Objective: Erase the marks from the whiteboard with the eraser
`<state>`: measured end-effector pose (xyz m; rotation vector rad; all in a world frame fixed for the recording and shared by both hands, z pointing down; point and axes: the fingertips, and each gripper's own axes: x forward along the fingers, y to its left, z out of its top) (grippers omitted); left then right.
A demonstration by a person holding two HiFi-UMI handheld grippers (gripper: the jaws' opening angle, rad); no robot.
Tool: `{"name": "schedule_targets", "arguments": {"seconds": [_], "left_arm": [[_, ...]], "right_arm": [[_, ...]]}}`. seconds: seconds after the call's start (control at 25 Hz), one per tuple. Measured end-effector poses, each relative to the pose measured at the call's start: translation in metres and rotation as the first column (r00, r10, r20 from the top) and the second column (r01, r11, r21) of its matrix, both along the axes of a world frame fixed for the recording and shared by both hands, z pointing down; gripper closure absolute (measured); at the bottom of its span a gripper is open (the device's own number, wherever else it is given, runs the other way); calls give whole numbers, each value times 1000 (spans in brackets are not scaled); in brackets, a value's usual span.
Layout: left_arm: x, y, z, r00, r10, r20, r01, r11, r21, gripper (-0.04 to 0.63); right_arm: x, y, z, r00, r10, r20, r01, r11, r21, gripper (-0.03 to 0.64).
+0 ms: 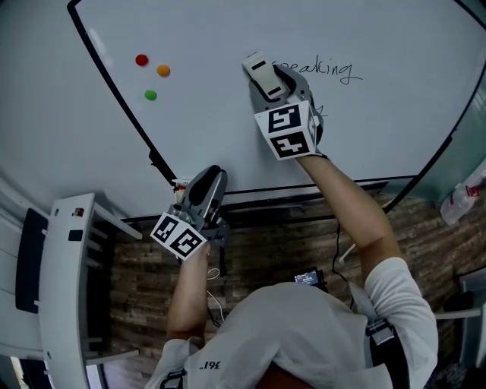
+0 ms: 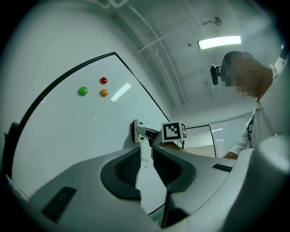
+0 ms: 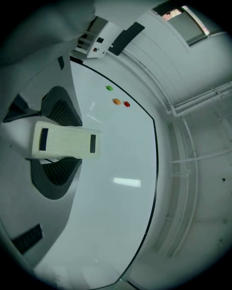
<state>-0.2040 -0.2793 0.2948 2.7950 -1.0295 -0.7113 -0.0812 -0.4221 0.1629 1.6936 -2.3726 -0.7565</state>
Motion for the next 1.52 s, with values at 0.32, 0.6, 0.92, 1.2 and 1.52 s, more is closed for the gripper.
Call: {"name": "schedule_targets", "arguments": {"seconds": [0.32, 0.6, 0.92, 1.2, 1.52], "left_arm": [[5, 5, 5, 1000, 12, -3, -13, 1000, -13, 518], [10, 7, 9, 1000, 19, -3, -19, 1000, -24, 518], [20, 7, 11, 999, 31, 8, -31, 999, -32, 518], [33, 6, 10, 999, 46, 15, -45, 998, -31, 518], [51, 4, 12, 997, 71, 20, -70, 997, -34, 518]], "right_arm": [[-5, -9, 5, 996, 80, -45, -78, 996, 53, 377], [-1, -10, 5, 993, 120, -1, -120, 992, 39, 377], [9, -11, 4, 990, 134, 40, -135, 991, 18, 377], [19, -11, 2, 991, 127, 41, -127, 992, -3, 377], [47, -9, 1, 986, 157, 58, -156, 988, -19, 377]]}}
